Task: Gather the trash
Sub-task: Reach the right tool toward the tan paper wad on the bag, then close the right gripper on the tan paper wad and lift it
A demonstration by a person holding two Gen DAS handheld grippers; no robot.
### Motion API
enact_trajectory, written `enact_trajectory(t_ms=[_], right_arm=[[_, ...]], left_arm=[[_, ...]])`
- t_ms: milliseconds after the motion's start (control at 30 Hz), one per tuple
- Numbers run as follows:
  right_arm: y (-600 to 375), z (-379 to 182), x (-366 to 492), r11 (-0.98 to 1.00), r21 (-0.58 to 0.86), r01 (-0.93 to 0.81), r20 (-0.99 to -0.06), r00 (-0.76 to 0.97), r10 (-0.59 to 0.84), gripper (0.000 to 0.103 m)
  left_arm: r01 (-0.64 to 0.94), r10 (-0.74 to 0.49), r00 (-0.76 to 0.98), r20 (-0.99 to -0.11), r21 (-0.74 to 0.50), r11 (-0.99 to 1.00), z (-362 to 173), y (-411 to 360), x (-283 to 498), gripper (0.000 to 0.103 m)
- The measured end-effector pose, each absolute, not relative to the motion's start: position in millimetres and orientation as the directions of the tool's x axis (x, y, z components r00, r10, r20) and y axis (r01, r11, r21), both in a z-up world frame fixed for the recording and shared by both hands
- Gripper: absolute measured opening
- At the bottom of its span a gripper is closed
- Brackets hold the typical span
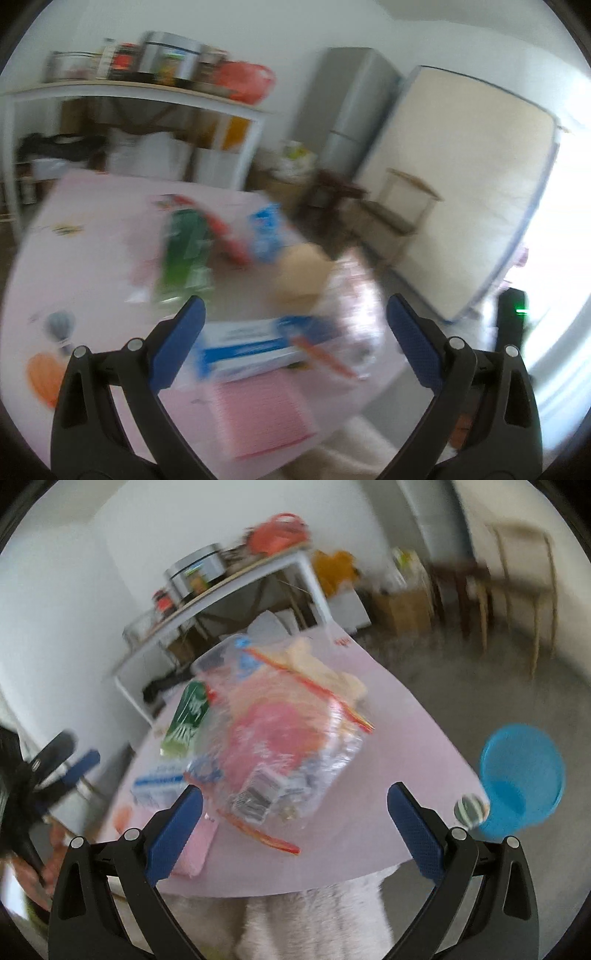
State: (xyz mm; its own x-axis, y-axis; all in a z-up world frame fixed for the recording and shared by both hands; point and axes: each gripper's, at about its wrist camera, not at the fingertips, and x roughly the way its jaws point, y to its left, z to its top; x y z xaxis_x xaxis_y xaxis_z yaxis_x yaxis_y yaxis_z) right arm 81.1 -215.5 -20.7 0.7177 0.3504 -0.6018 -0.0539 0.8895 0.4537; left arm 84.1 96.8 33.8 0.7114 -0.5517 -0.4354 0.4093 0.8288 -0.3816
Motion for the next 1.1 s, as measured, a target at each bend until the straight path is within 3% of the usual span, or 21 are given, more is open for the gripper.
enact_trajectory(t_ms=[100, 167, 267, 433, 633, 800, 867, 1100], right_arm=[[-233, -29, 86, 0.853, 0.522, -0.009, -0.586, 0.723, 0.366, 0.089], [-240, -36, 90, 0.832, 0.555, 0.011, -0.58, 0.722, 0.377, 0.078], [-248, -50, 97, 0.788, 0.615, 0.029, -0.569, 0.709, 0.418, 0.066], [-244, -69, 105, 0.752, 0.659, 0.018, -0.561, 0.678, 0.475, 0.047], [-240, -83, 113, 0.713, 0.701, 0.004, -0.544, 0.65, 0.531, 0.039], [-240, -83, 113, 0.704, 0.71, -0.008, -0.533, 0.647, 0.545, 0.036], [-243, -84, 113, 0.704, 0.71, -0.005, -0.533, 0.65, 0.541, 0.036], [-251, -83, 105, 0.705, 0.709, 0.014, -0.533, 0.665, 0.522, 0.036]], left_arm=[[0.491, -0.629, 0.645, -0.434, -0.396, 0.776, 41, 74, 101, 0.094], [0.508, -0.645, 0.616, -0.452, -0.399, 0.764, 40, 61, 114, 0.086], [0.523, -0.654, 0.552, -0.518, -0.396, 0.755, 31, 39, 139, 0.078], [0.544, -0.623, 0.468, -0.627, -0.352, 0.762, 9, 13, 168, 0.075], [0.508, -0.6, 0.379, -0.705, -0.383, 0.771, -12, 2, 189, 0.062], [0.523, -0.587, 0.381, -0.715, -0.357, 0.774, -14, -2, 186, 0.038], [0.537, -0.584, 0.391, -0.711, -0.339, 0.773, -11, -2, 182, 0.023], [0.602, -0.621, 0.393, -0.679, -0.321, 0.732, -1, -9, 160, 0.003]])
